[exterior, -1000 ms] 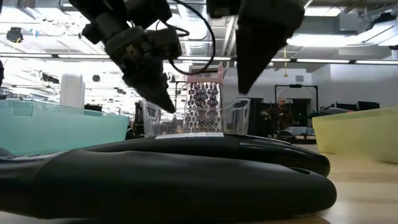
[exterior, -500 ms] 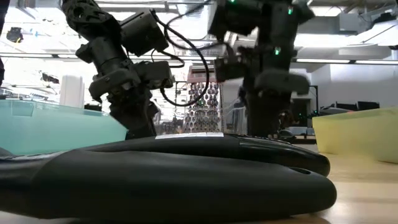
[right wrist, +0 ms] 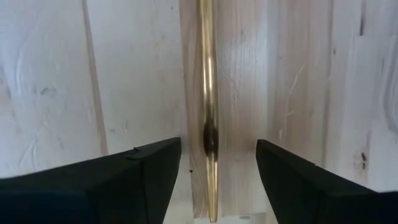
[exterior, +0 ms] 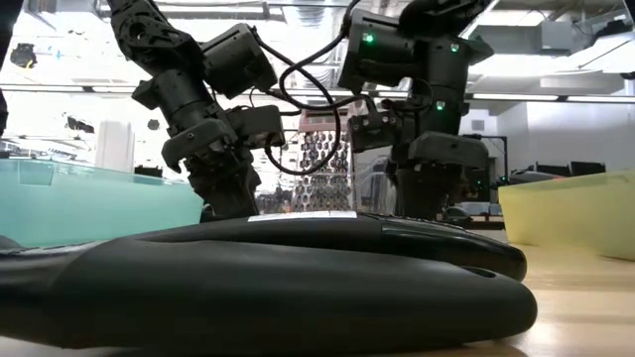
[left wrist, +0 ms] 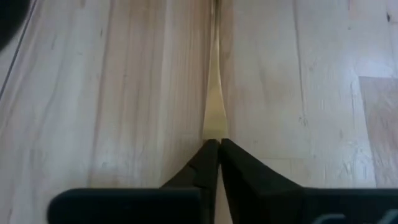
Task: Pick & Place Kitchen Items
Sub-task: Put the gold knife into the transparent bin
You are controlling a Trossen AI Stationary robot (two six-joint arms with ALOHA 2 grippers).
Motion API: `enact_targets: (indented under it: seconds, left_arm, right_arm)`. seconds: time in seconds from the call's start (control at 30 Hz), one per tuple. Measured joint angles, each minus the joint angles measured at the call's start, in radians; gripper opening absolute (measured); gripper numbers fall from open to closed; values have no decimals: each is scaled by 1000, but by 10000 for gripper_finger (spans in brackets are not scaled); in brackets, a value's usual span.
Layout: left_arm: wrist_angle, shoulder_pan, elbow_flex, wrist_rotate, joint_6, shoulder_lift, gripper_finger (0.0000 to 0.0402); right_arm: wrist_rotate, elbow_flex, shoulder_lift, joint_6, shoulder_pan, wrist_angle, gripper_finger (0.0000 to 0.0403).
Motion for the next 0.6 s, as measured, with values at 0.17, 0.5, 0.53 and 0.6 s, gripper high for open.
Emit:
enact_targets:
  seconds: [0.17,0.5,0.53,0.6]
  left_arm:
    - [-2,21,-1,7,0,-3,5]
    - [6,22,-5,8,-5,-19,1]
    - [8,22,-6,6,-6,-23,2]
    - [7,22,-8,-6,-8,-50,5]
  right_arm:
    - [-25,-35,-4,-3,-4,14,167]
    - [-82,-38,-4,-31,-16,7,13]
    - [-80,-38,-4,-28,-16,7,11]
    - [-74,-38,-4,-7,-16,8,14]
